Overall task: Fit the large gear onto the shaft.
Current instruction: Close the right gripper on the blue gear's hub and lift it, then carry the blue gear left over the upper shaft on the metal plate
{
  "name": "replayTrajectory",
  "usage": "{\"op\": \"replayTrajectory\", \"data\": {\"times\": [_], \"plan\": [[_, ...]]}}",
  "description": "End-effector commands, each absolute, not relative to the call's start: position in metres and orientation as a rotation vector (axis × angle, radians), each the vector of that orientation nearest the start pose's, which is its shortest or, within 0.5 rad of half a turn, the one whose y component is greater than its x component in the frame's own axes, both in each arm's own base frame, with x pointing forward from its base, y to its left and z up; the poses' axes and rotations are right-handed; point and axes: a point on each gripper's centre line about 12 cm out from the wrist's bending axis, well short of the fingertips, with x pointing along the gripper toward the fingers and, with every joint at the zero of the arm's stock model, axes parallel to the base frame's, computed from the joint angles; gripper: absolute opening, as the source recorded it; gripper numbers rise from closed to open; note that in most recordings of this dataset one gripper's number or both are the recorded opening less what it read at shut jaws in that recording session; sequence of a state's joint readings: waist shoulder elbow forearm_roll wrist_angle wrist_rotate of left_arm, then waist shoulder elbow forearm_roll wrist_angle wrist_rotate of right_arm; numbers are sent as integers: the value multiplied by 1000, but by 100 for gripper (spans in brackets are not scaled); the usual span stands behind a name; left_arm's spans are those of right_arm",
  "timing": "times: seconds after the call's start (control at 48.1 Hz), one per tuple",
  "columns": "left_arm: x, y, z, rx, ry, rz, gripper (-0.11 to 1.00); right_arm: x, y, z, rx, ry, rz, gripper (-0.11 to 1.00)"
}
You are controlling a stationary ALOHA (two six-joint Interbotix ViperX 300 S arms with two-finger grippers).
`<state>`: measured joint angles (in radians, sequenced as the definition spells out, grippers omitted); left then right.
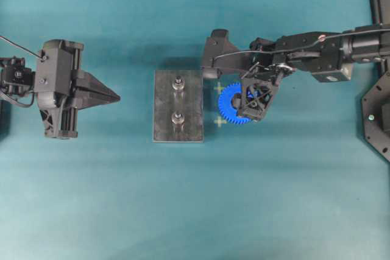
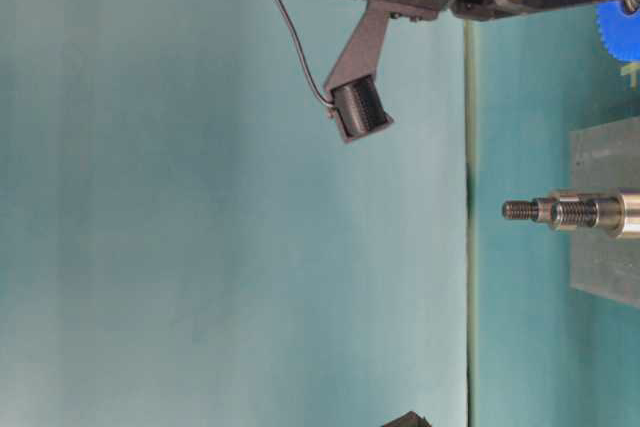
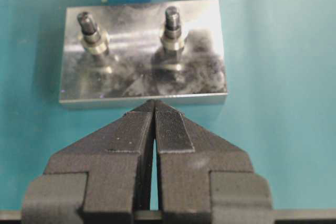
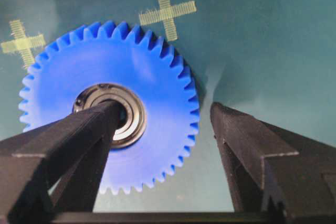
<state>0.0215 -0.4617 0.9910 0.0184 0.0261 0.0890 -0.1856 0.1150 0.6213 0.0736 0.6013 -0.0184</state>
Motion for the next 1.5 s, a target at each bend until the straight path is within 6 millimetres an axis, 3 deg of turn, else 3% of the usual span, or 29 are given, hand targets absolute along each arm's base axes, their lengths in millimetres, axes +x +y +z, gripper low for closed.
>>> {"op": "replayTrajectory", "data": {"times": [0.0,0.291,0.52,0.894,1.164,1.475], "plan": [[282,7,215,103,530,-7,0,345,-61,109,182,1307,-149,78],[282,7,214,100,534,-6,0,350,-66,109,204,1377,-156,52],[282,7,213,97,536,-6,0,353,-68,116,207,1358,-162,51],[283,7,214,96,531,-5,0,362,-71,160,211,1339,-156,50],[283,7,216,96,527,-3,0,397,-86,203,197,1288,-152,50],[283,7,217,96,525,-5,0,436,-95,222,190,1252,-148,50]]}}
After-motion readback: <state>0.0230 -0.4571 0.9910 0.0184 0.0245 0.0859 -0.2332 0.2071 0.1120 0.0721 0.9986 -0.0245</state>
